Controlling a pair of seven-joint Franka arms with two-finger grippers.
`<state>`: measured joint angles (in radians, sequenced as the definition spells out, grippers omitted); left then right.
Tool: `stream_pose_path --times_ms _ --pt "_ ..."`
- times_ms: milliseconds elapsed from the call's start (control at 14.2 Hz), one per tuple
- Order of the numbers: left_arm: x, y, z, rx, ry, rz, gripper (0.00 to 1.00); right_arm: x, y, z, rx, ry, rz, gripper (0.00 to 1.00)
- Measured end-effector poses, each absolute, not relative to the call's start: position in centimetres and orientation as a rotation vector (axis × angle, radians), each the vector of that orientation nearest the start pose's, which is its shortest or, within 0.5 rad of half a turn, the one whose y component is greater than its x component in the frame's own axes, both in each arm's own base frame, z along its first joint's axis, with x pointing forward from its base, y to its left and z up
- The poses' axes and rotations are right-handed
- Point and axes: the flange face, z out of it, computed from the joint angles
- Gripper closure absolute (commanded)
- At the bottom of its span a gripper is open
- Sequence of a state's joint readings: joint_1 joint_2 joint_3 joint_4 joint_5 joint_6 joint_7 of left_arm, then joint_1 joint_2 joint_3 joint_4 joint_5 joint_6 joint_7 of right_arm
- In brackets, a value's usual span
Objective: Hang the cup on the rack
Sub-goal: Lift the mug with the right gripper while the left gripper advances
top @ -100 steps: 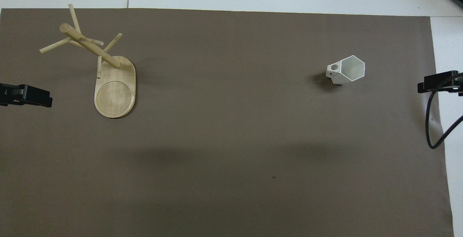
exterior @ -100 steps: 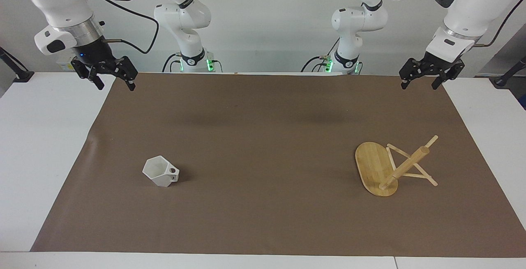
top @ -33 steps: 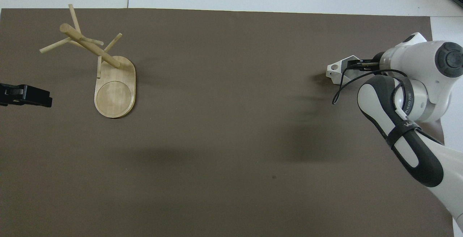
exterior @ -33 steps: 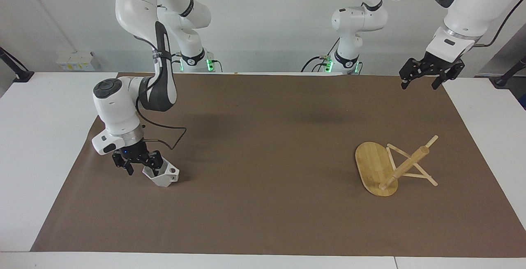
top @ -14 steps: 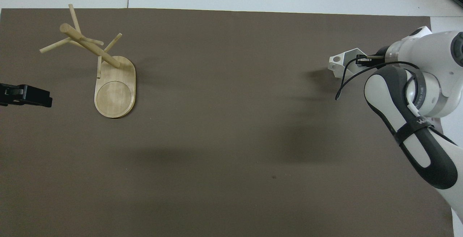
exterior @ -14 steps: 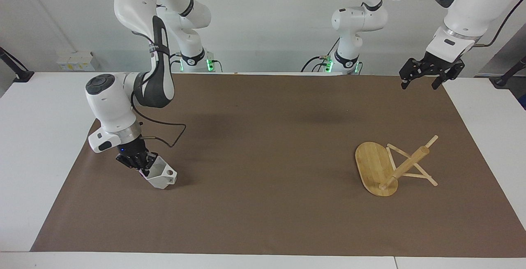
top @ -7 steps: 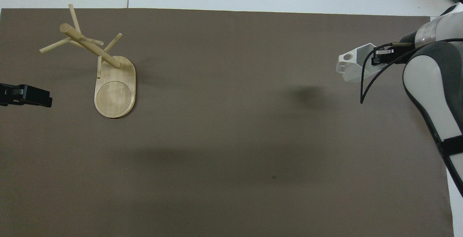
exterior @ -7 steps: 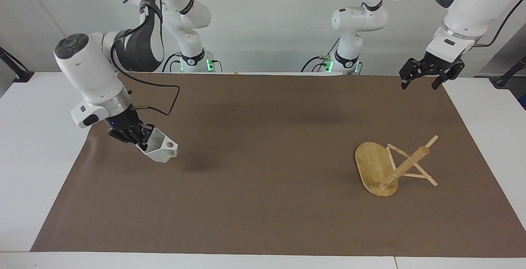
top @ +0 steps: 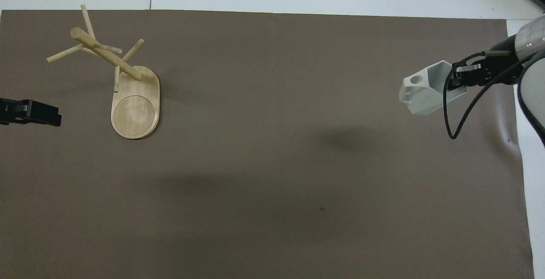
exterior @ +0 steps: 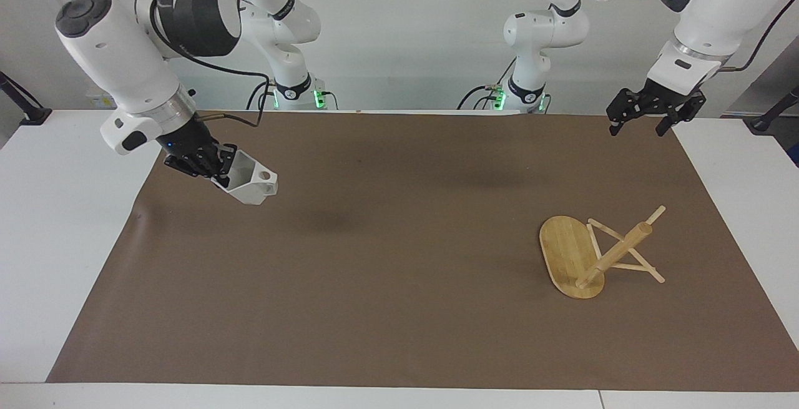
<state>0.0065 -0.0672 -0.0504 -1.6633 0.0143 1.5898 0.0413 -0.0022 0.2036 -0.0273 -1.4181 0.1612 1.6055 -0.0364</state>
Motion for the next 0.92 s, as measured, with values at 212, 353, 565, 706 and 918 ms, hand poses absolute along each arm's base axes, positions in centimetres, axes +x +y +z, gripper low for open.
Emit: stream_pose_path --times_ms 212,353,565,706,918 --pt "53.4 -2.2 61.9 -3.121 0.133 0.010 0.00 61.1 1.0 60.7 -2.908 -0.023 0.046 1.00" --pt "53.4 -2.5 61.9 -3.135 0.157 0.009 0.00 60.8 2.2 61.9 -2.805 -0.037 0.037 1.00" --pt "53.3 -3.8 62.0 -3.209 0.368 -0.005 0.00 60.7 3.9 63.0 -2.668 -0.056 0.019 1.00" --pt "53.3 -4.7 62.0 -3.264 0.557 -0.036 0.00 60.6 5.7 63.2 -2.643 -0.094 0.023 1.00" --pt "53.1 -6.4 61.4 -3.296 0.829 -0.077 0.00 60.5 10.4 63.7 -2.618 -0.190 -0.022 1.00"
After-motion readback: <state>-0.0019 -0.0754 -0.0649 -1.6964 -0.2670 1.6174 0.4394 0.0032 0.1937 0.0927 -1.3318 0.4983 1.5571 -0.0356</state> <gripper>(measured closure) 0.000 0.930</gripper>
